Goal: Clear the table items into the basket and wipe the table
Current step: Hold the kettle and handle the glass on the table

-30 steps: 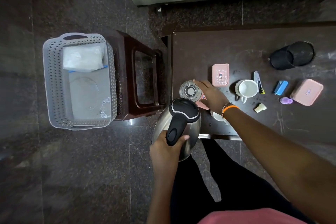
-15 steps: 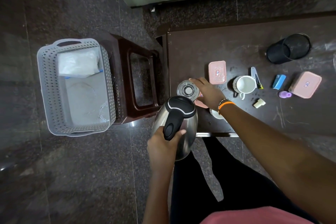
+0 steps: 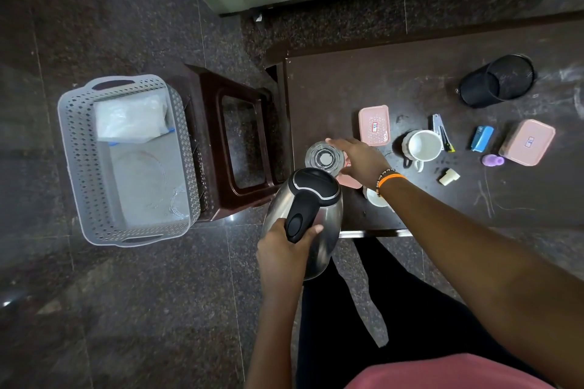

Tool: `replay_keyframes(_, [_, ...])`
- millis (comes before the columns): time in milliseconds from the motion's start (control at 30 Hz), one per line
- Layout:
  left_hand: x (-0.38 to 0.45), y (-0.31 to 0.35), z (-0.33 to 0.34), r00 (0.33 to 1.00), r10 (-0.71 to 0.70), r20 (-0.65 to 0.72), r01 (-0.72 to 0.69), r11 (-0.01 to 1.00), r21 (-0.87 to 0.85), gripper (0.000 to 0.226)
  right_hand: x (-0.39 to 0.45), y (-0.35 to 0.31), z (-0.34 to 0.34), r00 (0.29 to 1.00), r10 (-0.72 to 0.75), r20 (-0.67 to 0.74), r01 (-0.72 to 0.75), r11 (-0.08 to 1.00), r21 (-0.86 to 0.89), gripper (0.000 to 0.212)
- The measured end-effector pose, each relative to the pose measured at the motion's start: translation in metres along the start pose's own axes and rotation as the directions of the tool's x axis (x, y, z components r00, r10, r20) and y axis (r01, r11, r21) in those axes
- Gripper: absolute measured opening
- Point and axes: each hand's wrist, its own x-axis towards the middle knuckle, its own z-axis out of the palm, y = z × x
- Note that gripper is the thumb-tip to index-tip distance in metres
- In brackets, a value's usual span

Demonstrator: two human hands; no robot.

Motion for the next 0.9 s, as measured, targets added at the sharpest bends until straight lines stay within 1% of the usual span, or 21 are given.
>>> replay_keyframes(167, [0.001, 0.000, 0.000, 1.000, 0.003, 0.005, -0.003, 1.000, 0.024, 0.039, -0.002, 0.000, -0.002, 1.000, 0.015, -0.010, -0.015, 1.000, 0.005, 0.067])
replay_keyframes(433, [0.004, 0.005, -0.001, 1.000, -0.029, -0.001, 0.029, 0.999, -0.016, 0.035, -0.003, -0.002, -0.005, 0.999, 0.030, -0.014, -0.030, 0.999, -0.030, 0.066])
replay_keyframes(600, [0.004, 0.009, -0.001, 0.999, -0.029, -0.026, 0.030, 0.999, 0.028, 0.036, -0.003, -0.005, -0.006, 0.999, 0.041, -0.018, -0.042, 0.998, -0.046, 0.063])
replay_keyframes(900, [0.004, 0.016, -0.003, 0.999, -0.039, -0.017, 0.040, 0.996, 0.077, 0.034, -0.002, -0.009, -0.008, 0.998, 0.057, -0.015, -0.058, 0.995, -0.076, 0.058])
